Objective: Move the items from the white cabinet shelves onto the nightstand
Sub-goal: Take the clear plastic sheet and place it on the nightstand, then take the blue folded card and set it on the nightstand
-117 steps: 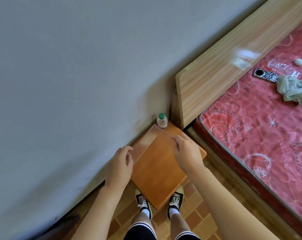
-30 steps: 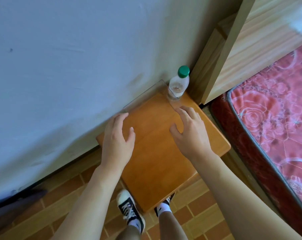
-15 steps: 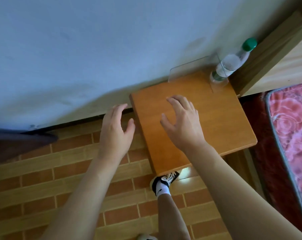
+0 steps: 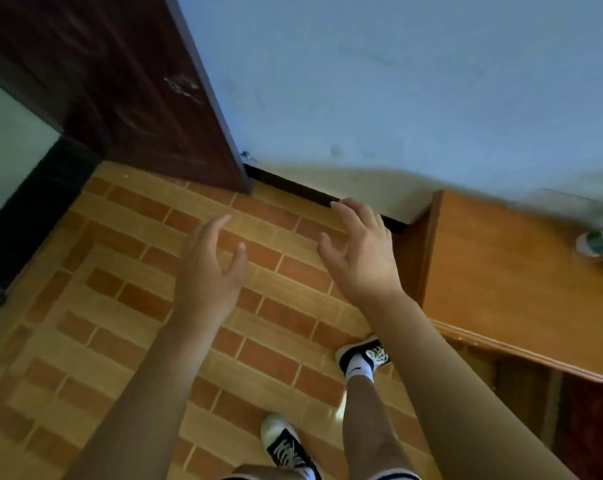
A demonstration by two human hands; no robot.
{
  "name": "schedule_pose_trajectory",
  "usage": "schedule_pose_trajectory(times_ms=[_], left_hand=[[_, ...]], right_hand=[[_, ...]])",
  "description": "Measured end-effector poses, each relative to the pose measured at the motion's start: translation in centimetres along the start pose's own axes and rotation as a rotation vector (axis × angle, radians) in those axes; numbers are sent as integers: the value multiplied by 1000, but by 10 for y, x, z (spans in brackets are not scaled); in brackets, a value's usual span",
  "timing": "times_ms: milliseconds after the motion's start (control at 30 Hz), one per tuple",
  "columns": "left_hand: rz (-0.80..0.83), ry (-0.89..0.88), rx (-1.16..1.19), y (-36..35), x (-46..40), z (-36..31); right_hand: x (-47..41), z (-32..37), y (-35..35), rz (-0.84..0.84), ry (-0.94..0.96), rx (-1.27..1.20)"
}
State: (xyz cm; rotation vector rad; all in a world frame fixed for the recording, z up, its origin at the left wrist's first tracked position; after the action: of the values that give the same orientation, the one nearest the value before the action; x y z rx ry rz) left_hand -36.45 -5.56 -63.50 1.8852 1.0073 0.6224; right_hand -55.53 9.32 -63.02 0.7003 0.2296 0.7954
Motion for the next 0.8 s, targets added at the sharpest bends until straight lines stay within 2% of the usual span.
schedule_pose_trajectory(times_ms=[233, 433, 667, 800], left_hand=[[-156, 245, 35, 113, 60, 128], [-265, 436, 72, 164, 131, 199], [-364, 679, 51, 205, 218, 228], [-489, 834, 43, 238, 261, 223]], right_hand=[[27, 141, -104, 215, 183, 38], [61, 226, -161, 376, 371, 46], [115, 294, -202, 606, 539, 69], [146, 330, -217, 749, 625, 57]])
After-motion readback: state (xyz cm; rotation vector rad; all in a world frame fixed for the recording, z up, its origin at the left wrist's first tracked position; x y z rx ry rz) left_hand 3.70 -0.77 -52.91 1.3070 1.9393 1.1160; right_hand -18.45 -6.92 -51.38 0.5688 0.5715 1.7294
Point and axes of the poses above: each hand's wrist, its own x-axis away from the middle knuckle, its own y-axis out of the back of the hand, z = x × y, the point moved 7 cm from there along -x, towards the middle knuckle, and after that the axes turned 10 degrees about -x, right-handed, at the moved point
